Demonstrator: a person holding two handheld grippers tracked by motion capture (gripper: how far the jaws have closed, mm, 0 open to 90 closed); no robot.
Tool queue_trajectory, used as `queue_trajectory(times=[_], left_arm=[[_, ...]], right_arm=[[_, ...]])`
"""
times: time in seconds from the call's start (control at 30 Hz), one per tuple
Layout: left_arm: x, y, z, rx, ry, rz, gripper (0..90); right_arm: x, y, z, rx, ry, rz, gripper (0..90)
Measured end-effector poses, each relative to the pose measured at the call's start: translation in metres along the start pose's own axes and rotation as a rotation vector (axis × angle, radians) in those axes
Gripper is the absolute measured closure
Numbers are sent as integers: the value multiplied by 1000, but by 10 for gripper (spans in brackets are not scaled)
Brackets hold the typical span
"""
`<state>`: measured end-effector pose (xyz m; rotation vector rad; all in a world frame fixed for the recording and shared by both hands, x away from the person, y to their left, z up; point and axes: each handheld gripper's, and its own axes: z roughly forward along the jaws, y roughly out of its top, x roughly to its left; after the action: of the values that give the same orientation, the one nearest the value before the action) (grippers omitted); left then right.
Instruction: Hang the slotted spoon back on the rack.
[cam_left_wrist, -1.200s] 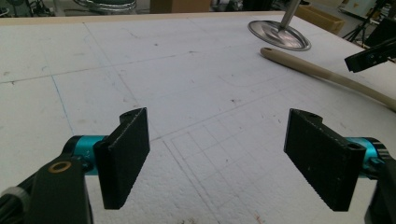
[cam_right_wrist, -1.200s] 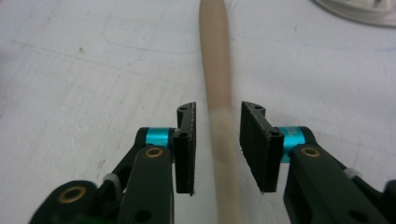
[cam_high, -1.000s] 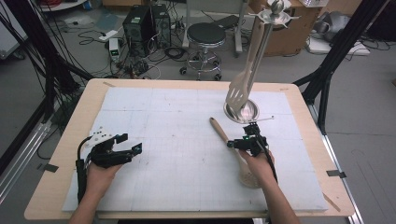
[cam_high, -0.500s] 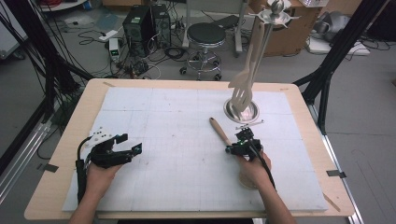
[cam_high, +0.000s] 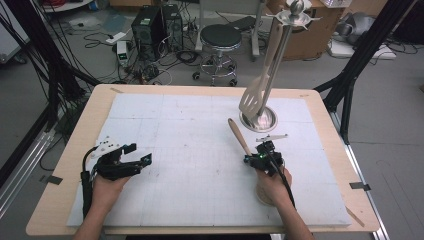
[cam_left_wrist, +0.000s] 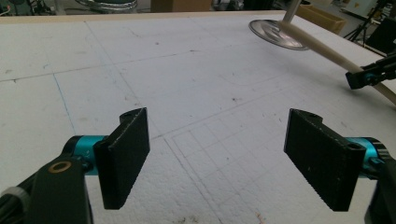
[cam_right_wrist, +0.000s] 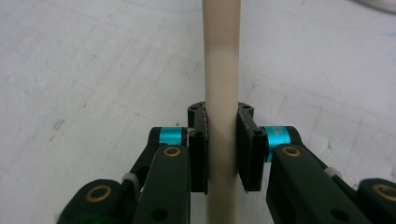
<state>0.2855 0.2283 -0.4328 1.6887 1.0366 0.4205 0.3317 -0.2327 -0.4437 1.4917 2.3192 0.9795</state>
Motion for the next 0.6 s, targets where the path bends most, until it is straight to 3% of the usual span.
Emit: queue_trajectory(times=[0.17,0.27,0.43,0.6], left_arm=[[1,0,0,-1,1,1,230],[1,0,0,2,2,2,230],[0,0,0,4,0,3,230],[0,0,0,6,0,5,230]], right_arm=[[-9,-2,-13,-109,13,73,781],[-11,-6,-22,-157,4,75,781],[-6,-12,-27,-142,43,31,781],[3,-9,-36,-207,66,-12,781]])
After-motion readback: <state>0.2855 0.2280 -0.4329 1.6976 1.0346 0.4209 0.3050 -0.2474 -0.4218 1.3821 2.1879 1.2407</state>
